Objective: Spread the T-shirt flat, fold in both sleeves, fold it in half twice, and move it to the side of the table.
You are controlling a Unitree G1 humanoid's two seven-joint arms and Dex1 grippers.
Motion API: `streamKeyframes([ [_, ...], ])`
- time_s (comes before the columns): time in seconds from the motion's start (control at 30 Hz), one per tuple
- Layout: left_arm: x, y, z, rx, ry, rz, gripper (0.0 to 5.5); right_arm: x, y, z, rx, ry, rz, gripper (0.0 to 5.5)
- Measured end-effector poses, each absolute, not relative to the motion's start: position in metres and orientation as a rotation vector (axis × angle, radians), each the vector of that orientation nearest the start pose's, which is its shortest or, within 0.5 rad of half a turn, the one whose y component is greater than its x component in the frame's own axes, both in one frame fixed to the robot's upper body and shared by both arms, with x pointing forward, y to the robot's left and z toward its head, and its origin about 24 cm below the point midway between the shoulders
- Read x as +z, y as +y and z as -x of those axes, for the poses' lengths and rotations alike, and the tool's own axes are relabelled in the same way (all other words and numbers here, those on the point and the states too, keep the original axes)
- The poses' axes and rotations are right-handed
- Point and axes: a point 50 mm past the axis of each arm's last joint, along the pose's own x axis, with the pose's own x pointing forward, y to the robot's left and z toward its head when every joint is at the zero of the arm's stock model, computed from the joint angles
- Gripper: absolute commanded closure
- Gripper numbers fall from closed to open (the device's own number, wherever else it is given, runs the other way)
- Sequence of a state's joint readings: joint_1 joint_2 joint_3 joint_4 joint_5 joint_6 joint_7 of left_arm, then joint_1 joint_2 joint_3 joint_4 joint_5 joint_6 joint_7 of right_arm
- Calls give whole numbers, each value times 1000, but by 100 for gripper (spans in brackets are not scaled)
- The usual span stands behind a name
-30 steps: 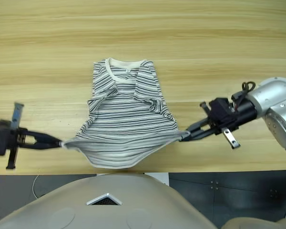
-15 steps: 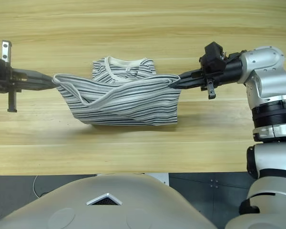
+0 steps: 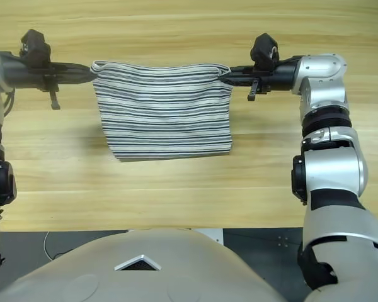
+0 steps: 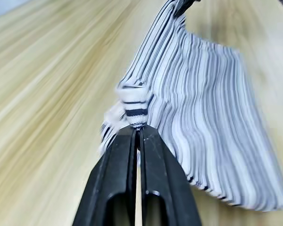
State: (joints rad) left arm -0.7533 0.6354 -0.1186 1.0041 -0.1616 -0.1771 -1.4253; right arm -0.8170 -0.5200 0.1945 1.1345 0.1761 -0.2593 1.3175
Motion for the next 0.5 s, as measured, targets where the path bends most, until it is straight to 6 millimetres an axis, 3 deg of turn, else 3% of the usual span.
streamKeyframes([
  [0.13,76,253,-334,-1062,451,-335,538,73,-212,-348,1096,347,359,540],
  [0.27,53,252,-332,-956,537,-328,493,65,-205,-352,1030,383,356,470],
  [0.37,47,252,-334,-877,554,-315,441,60,-204,-355,947,393,383,411],
  [0.5,46,256,-339,-740,553,-349,436,57,-201,-359,876,403,440,373],
])
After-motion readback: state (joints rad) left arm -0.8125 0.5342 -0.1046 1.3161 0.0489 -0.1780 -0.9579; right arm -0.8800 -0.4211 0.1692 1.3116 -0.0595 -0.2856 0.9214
